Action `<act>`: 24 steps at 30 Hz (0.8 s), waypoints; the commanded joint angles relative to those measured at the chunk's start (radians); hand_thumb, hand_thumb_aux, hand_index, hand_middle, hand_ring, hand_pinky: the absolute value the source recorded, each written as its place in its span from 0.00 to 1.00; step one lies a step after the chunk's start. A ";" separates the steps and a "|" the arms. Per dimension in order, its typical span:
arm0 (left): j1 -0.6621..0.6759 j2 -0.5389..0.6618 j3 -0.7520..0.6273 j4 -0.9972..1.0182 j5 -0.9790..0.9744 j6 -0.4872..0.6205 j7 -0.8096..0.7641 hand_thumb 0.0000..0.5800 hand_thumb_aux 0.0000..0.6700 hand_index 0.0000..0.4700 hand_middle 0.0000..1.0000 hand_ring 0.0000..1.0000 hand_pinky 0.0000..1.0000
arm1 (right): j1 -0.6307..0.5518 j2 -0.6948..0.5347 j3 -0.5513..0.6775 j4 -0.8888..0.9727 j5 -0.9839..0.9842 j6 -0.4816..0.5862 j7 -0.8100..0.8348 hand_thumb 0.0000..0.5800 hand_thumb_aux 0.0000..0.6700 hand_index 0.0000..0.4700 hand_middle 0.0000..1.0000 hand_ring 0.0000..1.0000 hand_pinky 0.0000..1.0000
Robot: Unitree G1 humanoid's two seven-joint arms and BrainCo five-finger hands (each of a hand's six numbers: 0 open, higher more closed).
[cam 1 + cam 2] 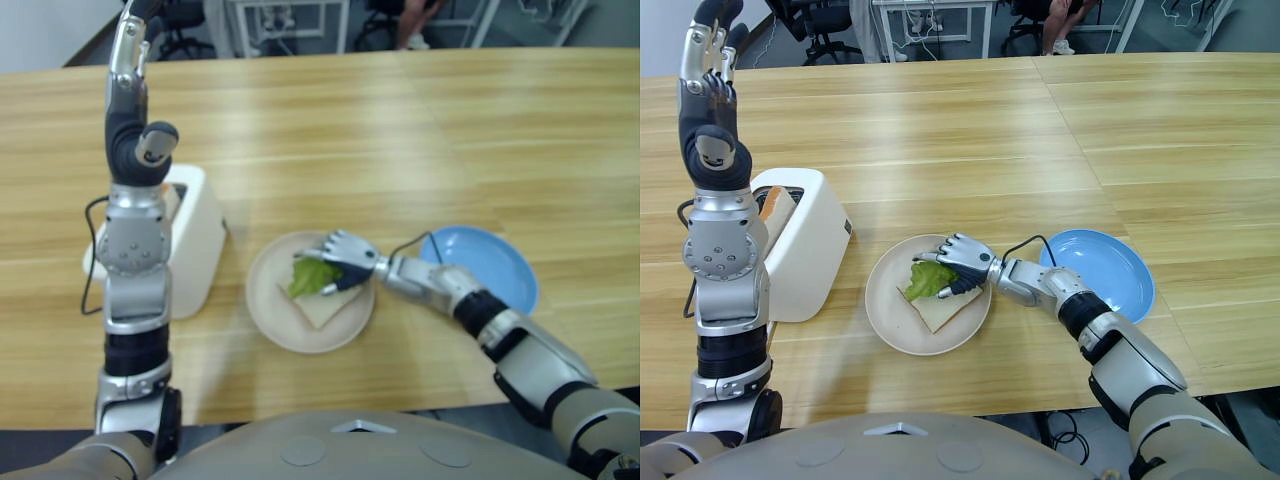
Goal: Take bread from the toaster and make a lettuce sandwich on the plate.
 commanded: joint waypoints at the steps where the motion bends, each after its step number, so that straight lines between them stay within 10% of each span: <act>1: 0.005 0.002 -0.003 -0.007 0.002 0.012 -0.009 0.00 0.00 0.00 0.00 0.00 0.00 | 0.014 -0.021 -0.022 -0.029 0.028 -0.009 0.033 0.00 0.00 0.00 0.00 0.00 0.00; 24: -0.008 -0.001 -0.009 0.007 0.011 0.009 -0.008 0.00 0.00 0.00 0.00 0.00 0.00 | 0.074 -0.078 -0.157 -0.226 0.074 0.018 0.033 0.00 0.00 0.00 0.00 0.00 0.00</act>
